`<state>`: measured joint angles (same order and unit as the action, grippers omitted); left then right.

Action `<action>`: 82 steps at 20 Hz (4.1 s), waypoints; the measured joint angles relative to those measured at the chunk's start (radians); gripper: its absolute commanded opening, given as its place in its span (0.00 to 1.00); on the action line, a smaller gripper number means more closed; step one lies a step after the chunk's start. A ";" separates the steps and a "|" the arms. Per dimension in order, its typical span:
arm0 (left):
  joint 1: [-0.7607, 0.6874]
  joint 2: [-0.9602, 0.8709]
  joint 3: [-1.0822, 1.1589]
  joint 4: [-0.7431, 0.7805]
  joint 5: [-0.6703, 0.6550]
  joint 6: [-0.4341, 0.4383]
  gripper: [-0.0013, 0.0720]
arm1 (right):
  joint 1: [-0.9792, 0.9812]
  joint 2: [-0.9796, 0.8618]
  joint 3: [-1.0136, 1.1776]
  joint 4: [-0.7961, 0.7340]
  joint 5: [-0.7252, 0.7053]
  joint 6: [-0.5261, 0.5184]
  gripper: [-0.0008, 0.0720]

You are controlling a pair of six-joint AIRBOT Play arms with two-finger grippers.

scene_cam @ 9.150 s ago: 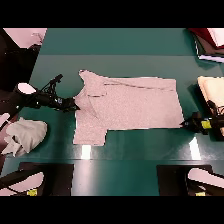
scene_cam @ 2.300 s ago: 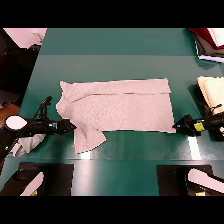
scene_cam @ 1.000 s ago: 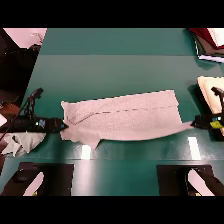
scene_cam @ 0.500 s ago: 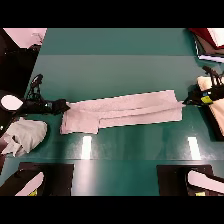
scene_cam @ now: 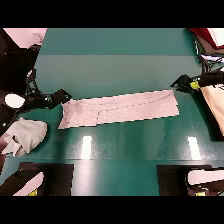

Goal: Fold the shirts.

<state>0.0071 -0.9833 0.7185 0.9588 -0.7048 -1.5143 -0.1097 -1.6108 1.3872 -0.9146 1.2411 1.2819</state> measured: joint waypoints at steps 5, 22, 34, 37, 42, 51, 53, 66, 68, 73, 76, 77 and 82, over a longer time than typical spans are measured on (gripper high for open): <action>0.000 0.003 0.023 -0.010 -0.057 -0.012 0.05 | -0.061 -0.034 0.037 0.040 0.077 -0.032 0.75; -0.020 0.001 0.040 -0.032 -0.255 0.037 0.05 | -0.134 -0.154 -0.097 0.067 0.179 -0.212 0.42; -0.356 -0.426 0.399 -0.076 -0.207 0.050 0.05 | -0.029 -0.061 -0.031 0.094 0.245 -0.217 0.02; -0.447 -0.601 0.561 -0.077 -0.208 0.053 0.05 | -0.026 0.045 -0.029 0.166 0.249 -0.192 0.02; -0.528 -0.811 0.780 -0.086 -0.235 0.050 0.05 | 0.036 0.175 0.024 0.278 0.274 -0.163 0.02; -0.551 -0.895 0.862 -0.106 -0.204 0.026 0.05 | 0.289 0.212 0.234 0.305 0.294 -0.114 0.02; -0.552 -0.898 0.865 -0.105 -0.204 0.024 0.05 | 0.345 0.213 0.264 0.272 0.287 -0.109 0.02; -0.290 -0.545 0.869 0.220 -0.391 0.023 0.05 | 0.721 0.005 0.494 0.137 0.227 -0.105 0.03; -0.203 -0.439 0.869 0.312 -0.425 0.023 0.05 | 0.807 -0.072 0.536 0.137 0.174 -0.105 0.03; -0.022 -0.229 0.869 0.433 -0.474 0.026 0.05 | 1.012 -0.272 0.618 0.137 -0.045 -0.107 0.78; 0.018 -0.175 0.867 0.444 -0.502 0.027 0.05 | 1.049 -0.336 0.647 0.127 -0.052 -0.110 0.77; 0.026 -0.166 0.862 0.428 -0.509 0.027 0.05 | 1.041 -0.339 0.645 0.116 -0.016 -0.106 0.77; 0.029 -0.148 0.795 0.314 -0.523 0.041 0.05 | 0.889 -0.252 0.464 0.037 0.183 -0.071 0.71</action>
<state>0.0360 -1.1309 1.5139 1.2728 -1.2274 -1.4734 0.7792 -1.8626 1.8515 -0.8772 1.4246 1.2106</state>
